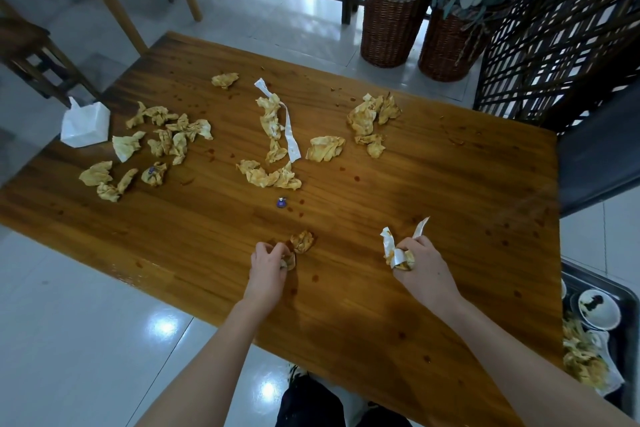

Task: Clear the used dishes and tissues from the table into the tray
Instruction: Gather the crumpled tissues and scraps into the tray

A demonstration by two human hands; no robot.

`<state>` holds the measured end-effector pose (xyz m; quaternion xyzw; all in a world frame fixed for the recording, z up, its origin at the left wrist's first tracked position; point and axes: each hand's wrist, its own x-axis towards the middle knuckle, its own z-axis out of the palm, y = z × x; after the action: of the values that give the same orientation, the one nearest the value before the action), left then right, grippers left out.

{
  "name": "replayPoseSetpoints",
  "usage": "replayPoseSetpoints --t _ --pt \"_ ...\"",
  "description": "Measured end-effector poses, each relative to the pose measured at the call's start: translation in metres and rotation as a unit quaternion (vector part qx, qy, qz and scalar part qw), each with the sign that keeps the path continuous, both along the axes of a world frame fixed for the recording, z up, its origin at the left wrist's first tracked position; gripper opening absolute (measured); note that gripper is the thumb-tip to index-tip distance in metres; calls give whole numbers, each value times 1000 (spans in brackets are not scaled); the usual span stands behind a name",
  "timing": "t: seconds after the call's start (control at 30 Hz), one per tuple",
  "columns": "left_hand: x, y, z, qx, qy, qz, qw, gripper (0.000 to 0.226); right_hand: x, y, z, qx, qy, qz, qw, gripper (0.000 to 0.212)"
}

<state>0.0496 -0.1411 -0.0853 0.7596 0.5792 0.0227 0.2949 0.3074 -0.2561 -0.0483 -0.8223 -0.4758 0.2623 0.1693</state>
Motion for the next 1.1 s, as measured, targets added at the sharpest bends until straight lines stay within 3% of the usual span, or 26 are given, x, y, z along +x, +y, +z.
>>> replayPoseSetpoints --t 0.23,0.4,0.6,0.93,1.1 --pt "1 5 -3 -7 -25 -5 1000 28 2 0 0 2 9 -2 1000 32" --pt "0 7 -2 51 24 8 998 26 2 -1 0 5 11 -3 1000 29" --pt "0 11 -1 -51 -69 48 995 25 1 0 -1 -7 11 -7 1000 29" --pt "2 14 7 -63 -96 62 991 26 1 2 0 -9 15 -5 1000 30" --pt "1 23 27 -26 -127 55 990 25 0 6 2 -3 15 -3 1000 29"
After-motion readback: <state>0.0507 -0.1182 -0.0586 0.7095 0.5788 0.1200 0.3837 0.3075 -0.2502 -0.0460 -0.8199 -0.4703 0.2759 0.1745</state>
